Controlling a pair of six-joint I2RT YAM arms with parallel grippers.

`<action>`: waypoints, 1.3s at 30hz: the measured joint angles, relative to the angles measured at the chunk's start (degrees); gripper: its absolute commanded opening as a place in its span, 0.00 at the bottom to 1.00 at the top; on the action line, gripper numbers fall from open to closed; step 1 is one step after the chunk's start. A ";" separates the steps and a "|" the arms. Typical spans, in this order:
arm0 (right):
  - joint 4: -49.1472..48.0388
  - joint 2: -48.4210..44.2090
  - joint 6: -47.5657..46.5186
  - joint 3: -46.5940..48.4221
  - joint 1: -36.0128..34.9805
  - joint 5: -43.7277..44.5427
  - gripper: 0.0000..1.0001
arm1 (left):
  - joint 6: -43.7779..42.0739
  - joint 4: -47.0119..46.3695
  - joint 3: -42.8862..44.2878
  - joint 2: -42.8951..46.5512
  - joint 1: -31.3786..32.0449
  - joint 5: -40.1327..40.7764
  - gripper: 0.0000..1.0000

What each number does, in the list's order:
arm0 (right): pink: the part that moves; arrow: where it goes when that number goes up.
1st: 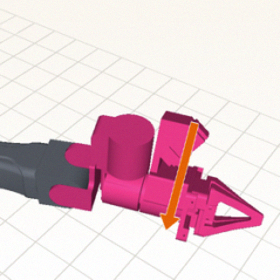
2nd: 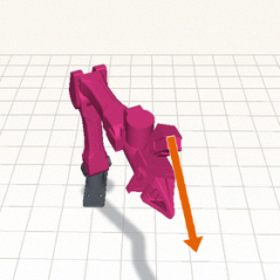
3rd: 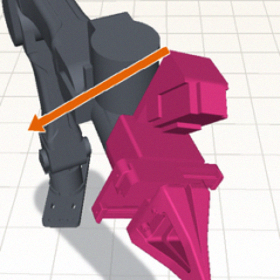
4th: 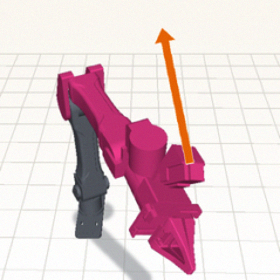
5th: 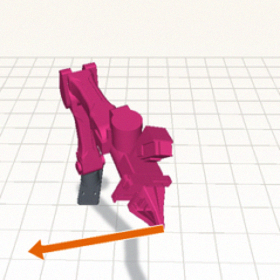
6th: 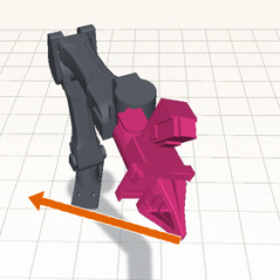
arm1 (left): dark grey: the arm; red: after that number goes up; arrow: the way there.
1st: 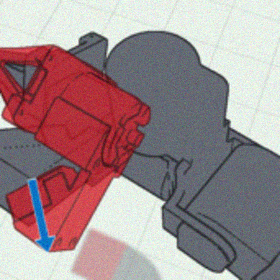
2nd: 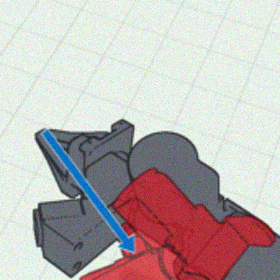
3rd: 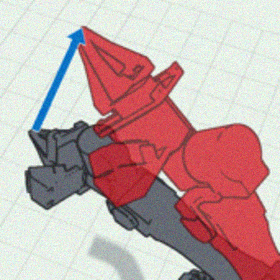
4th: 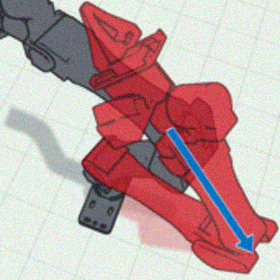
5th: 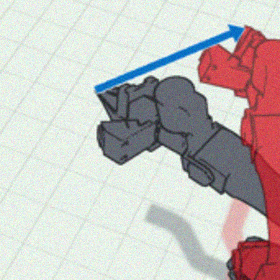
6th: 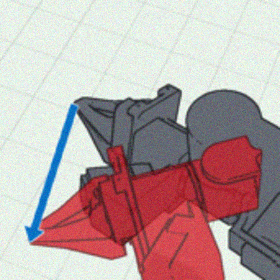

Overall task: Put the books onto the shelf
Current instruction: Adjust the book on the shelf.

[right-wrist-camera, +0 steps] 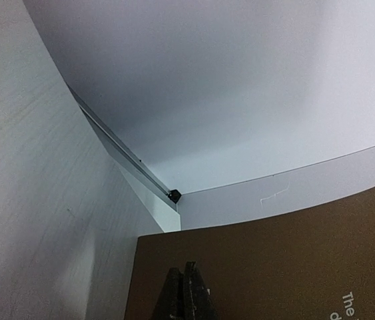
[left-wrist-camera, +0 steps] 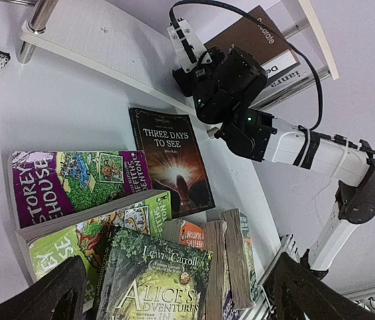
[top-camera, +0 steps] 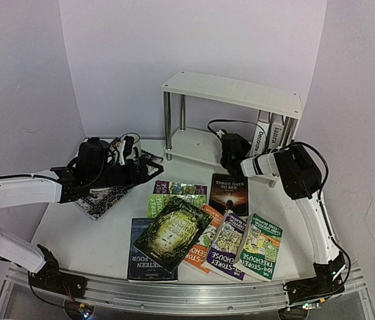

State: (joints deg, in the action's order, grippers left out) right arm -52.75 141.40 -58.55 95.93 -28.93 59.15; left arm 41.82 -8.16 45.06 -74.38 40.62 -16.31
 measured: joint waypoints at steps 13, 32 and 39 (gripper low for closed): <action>-0.83 -1.07 0.20 -2.01 0.18 0.45 0.00 | 0.05 -1.01 -0.29 0.38 0.00 -0.03 0.99; -0.86 -1.18 0.59 -2.26 0.88 1.94 0.00 | 0.03 -1.03 -0.29 0.38 0.00 -0.03 0.99; -0.35 -1.40 2.17 -2.26 0.27 0.98 0.00 | 0.03 -1.05 -0.29 0.38 0.00 -0.03 0.99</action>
State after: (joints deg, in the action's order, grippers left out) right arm -53.10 140.00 -56.38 93.67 -28.66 60.13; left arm 41.85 -9.21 44.77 -74.00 40.62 -16.34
